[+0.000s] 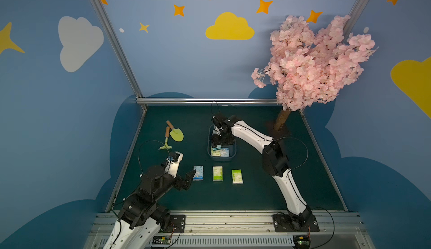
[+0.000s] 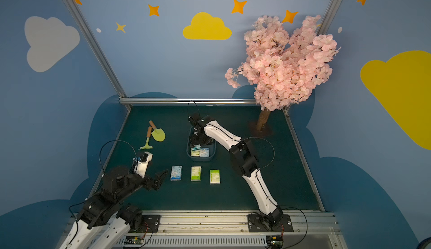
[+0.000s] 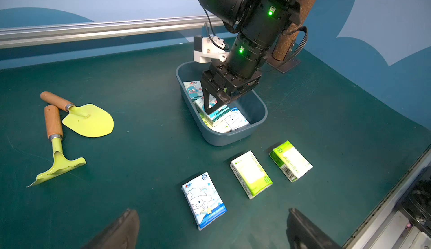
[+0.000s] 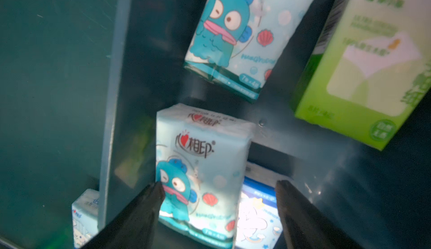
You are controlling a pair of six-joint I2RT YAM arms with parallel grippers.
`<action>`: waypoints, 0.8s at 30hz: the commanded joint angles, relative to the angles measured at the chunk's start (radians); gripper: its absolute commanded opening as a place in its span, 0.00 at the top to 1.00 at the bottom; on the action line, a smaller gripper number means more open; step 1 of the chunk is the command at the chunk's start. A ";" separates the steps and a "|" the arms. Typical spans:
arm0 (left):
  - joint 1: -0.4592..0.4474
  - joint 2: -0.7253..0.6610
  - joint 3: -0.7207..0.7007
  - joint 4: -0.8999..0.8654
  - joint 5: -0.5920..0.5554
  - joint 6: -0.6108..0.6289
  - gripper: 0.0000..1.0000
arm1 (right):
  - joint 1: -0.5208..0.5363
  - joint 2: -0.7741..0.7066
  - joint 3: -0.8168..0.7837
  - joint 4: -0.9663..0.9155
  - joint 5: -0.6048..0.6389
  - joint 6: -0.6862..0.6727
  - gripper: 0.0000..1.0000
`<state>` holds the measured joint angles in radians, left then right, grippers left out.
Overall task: Take the pocket tissues out of the storage box
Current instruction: Pick up the pocket tissues from the storage box.
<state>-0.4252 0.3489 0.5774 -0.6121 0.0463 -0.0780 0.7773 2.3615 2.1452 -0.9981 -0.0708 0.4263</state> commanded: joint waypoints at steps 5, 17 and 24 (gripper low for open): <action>0.004 -0.002 -0.010 -0.001 -0.014 0.007 0.00 | 0.010 0.022 0.030 0.006 -0.019 -0.020 0.15; 0.005 -0.003 -0.010 0.000 -0.019 0.005 0.00 | 0.019 0.052 0.050 -0.014 0.017 -0.037 0.22; 0.005 -0.004 -0.010 0.000 -0.019 0.004 0.00 | 0.021 0.008 0.032 -0.025 0.048 -0.041 0.36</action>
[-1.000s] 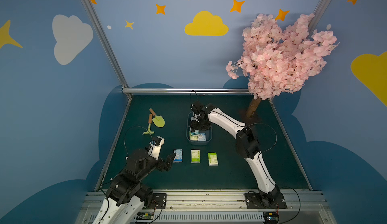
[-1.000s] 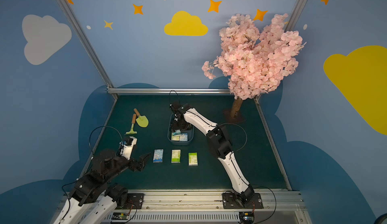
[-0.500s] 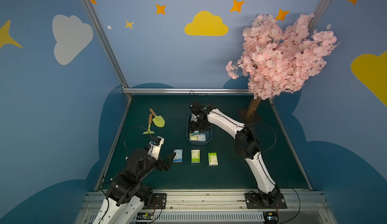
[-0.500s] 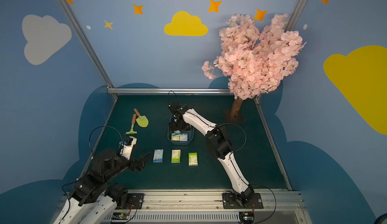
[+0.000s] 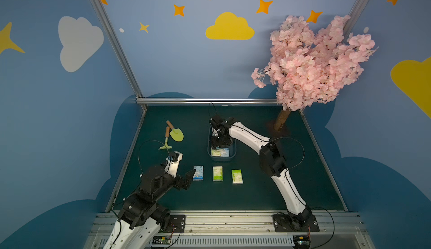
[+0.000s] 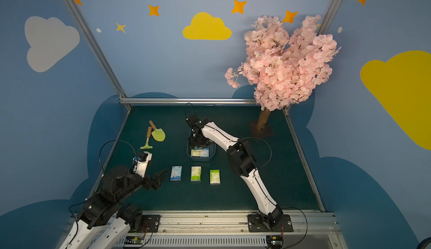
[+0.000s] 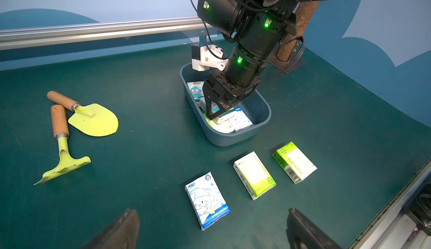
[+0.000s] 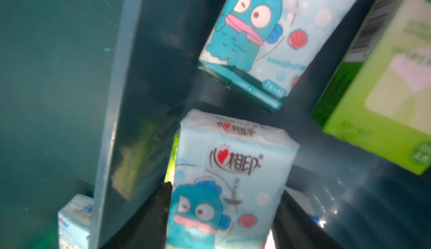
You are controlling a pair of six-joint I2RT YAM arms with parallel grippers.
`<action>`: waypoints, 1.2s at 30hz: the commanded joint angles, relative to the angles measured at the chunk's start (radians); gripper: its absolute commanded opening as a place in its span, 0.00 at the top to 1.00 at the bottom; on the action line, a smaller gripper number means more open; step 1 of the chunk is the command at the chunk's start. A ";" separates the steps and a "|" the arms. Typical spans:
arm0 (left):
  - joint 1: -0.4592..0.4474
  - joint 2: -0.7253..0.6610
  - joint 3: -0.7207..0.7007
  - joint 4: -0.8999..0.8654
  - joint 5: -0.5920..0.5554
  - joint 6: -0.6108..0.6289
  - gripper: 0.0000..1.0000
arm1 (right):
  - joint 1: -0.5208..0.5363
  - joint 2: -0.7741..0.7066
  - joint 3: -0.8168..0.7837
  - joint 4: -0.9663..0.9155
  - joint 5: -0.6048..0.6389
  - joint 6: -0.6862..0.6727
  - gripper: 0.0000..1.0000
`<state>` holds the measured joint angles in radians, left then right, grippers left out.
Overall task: Take the pocket tissues out of the storage box
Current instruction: Pick up the pocket tissues from the storage box.
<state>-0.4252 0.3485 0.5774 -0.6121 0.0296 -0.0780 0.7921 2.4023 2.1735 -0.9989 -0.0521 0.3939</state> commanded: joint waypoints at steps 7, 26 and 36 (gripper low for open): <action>0.005 -0.001 -0.011 0.002 0.004 0.004 0.00 | 0.006 -0.129 -0.049 -0.025 0.052 -0.006 0.38; 0.005 0.026 -0.011 0.007 0.026 0.003 0.00 | -0.007 -0.639 -0.559 0.032 0.105 0.075 0.43; 0.005 0.024 -0.011 0.007 0.021 0.001 0.00 | -0.038 -0.850 -0.778 0.019 0.148 0.131 0.44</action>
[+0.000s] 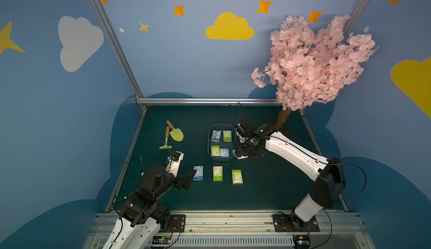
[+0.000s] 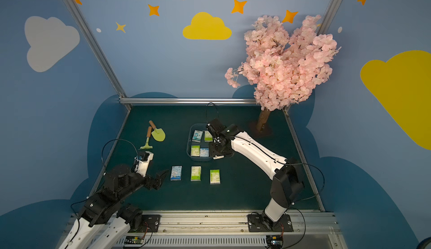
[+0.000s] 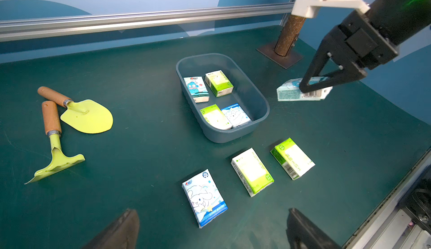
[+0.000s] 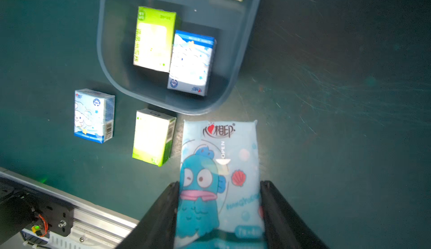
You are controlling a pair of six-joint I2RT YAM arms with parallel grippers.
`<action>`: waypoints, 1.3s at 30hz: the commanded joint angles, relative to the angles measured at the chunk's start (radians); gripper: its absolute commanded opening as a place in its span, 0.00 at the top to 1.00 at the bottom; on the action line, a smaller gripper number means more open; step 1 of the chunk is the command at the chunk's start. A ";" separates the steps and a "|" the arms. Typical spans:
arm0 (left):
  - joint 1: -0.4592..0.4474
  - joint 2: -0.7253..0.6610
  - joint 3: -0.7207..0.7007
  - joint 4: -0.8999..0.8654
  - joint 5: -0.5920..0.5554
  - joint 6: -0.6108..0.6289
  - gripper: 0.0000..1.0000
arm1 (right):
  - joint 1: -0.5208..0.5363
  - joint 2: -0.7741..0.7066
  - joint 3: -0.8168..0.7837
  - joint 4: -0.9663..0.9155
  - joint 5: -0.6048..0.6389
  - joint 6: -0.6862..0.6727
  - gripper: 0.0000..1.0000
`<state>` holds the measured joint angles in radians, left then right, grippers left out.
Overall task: Take the pocket tissues out of the storage box
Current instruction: Pick up the pocket tissues from the storage box, then place the pocket tissues at the center of the board.
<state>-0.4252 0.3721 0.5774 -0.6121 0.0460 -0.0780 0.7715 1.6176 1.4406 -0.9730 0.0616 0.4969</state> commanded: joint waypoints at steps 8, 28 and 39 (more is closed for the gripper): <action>0.005 0.001 -0.013 0.008 0.007 0.001 0.00 | -0.059 -0.206 -0.285 -0.018 0.082 0.046 0.44; 0.005 0.012 -0.013 0.011 0.011 0.001 0.00 | -0.062 -0.124 -0.470 0.188 0.142 0.069 0.44; 0.005 0.008 -0.014 0.009 0.008 -0.001 0.00 | -0.042 -0.077 -0.523 0.183 0.088 0.108 0.43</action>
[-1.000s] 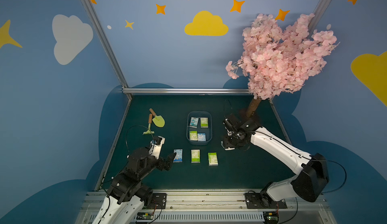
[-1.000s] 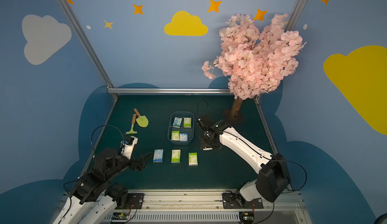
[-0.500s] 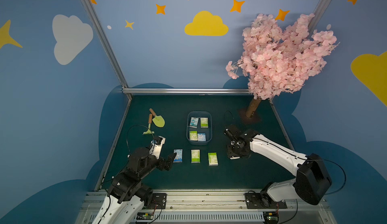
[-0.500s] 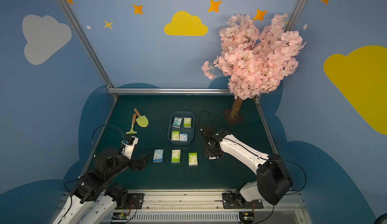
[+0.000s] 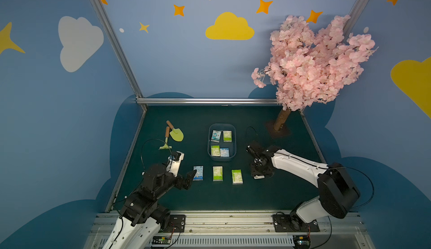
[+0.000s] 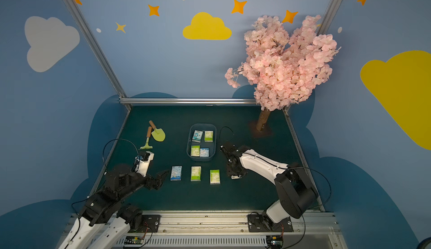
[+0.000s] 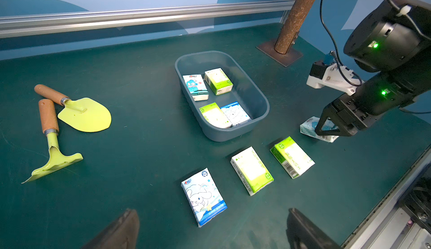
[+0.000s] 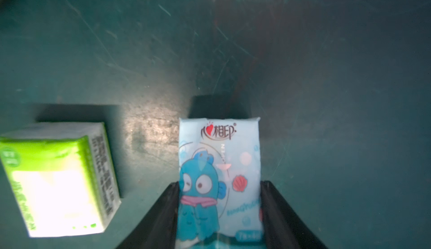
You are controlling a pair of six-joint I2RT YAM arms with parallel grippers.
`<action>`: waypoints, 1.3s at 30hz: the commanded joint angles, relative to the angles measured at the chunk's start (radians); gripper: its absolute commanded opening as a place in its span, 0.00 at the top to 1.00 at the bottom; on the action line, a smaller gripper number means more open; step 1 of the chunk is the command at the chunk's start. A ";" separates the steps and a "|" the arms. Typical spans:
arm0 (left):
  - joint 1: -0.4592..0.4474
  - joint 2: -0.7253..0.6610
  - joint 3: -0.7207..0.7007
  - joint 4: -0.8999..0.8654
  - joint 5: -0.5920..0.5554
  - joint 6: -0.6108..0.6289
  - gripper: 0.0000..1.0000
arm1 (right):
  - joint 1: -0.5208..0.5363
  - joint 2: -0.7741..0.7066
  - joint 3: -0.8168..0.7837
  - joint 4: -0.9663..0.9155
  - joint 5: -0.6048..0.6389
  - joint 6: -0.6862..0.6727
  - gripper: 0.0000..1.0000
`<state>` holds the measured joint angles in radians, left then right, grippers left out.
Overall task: Take the pocket tissues out of the storage box
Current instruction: Place the pocket tissues at the center of the board.
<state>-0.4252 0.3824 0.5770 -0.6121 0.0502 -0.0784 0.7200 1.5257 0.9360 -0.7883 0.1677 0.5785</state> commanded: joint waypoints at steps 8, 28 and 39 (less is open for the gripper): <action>0.005 0.003 -0.015 0.012 0.008 -0.001 0.00 | 0.021 0.031 -0.022 -0.012 -0.026 0.040 0.40; 0.005 0.031 0.001 0.018 -0.044 -0.037 0.00 | -0.025 -0.148 0.145 -0.159 0.071 -0.018 0.10; 0.005 0.254 0.113 0.103 -0.056 -0.228 0.00 | -0.105 -0.310 0.208 -0.166 0.104 -0.040 0.02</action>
<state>-0.4252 0.5873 0.6380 -0.5594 0.0029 -0.2413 0.6327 1.2537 1.1301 -0.9260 0.2443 0.5518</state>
